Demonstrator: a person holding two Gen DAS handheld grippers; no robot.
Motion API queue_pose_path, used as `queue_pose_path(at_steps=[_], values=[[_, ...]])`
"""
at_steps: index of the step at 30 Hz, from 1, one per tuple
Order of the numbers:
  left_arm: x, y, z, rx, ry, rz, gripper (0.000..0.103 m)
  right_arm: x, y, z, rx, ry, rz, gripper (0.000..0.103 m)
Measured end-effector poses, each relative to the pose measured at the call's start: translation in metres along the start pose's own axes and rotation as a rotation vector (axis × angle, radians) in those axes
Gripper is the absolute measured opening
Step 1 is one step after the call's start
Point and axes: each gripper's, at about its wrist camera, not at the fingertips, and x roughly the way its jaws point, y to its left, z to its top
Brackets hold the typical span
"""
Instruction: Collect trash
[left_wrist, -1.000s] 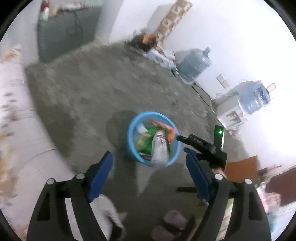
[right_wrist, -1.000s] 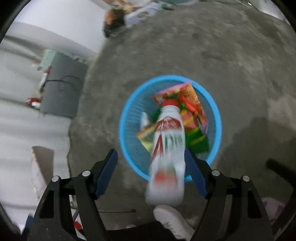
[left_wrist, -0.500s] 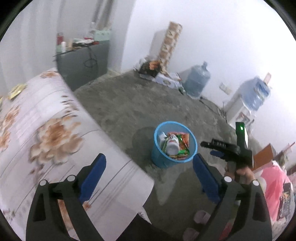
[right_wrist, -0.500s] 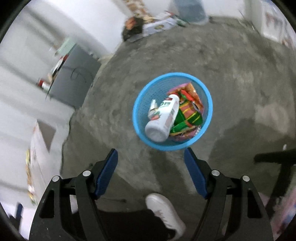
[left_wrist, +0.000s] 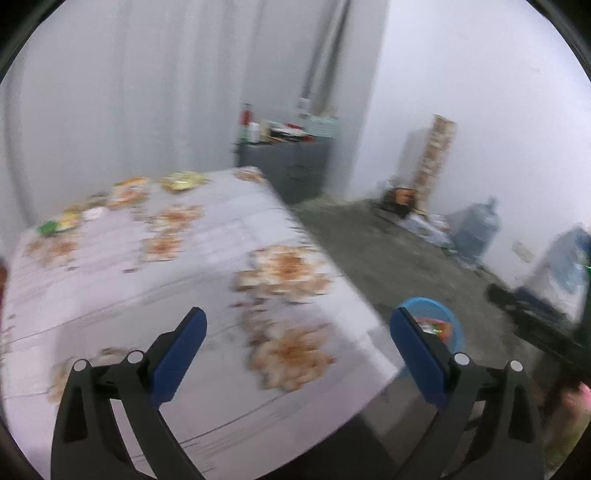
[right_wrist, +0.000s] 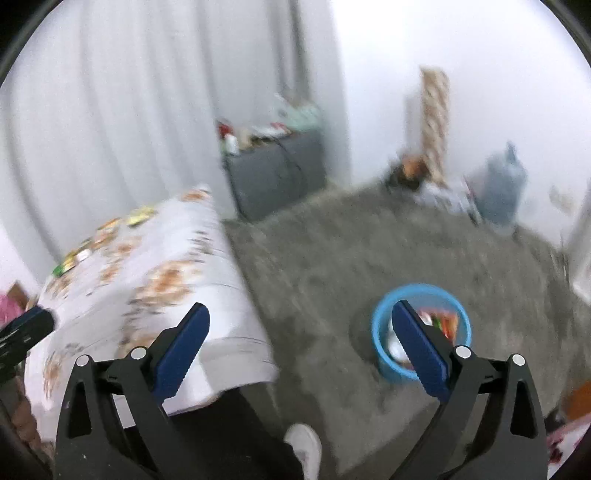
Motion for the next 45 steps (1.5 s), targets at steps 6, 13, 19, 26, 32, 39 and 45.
queue_pose_path(at_steps=[6,13,19,26,32,39,45], values=[[-0.020,0.019,-0.024,-0.022,0.007,0.130,0.097,-0.029,0.061,-0.014,-0.168,-0.086,0.007,0.095],[-0.027,0.031,-0.059,-0.065,0.114,0.235,0.097,-0.023,0.105,-0.037,-0.243,0.075,0.001,0.095],[-0.019,0.033,-0.078,-0.068,0.212,0.302,0.097,-0.008,0.117,-0.063,-0.302,0.232,-0.004,0.095],[-0.020,0.029,-0.075,-0.045,0.197,0.313,0.097,0.001,0.109,-0.066,-0.249,0.267,0.014,0.095],[-0.015,0.019,-0.072,-0.009,0.205,0.309,0.097,0.006,0.099,-0.067,-0.212,0.264,-0.008,0.095],[-0.012,0.018,-0.071,-0.008,0.212,0.324,0.097,0.011,0.090,-0.063,-0.191,0.264,-0.015,0.095],[-0.012,0.018,-0.071,-0.007,0.222,0.336,0.097,0.011,0.084,-0.059,-0.173,0.253,-0.020,0.095]])
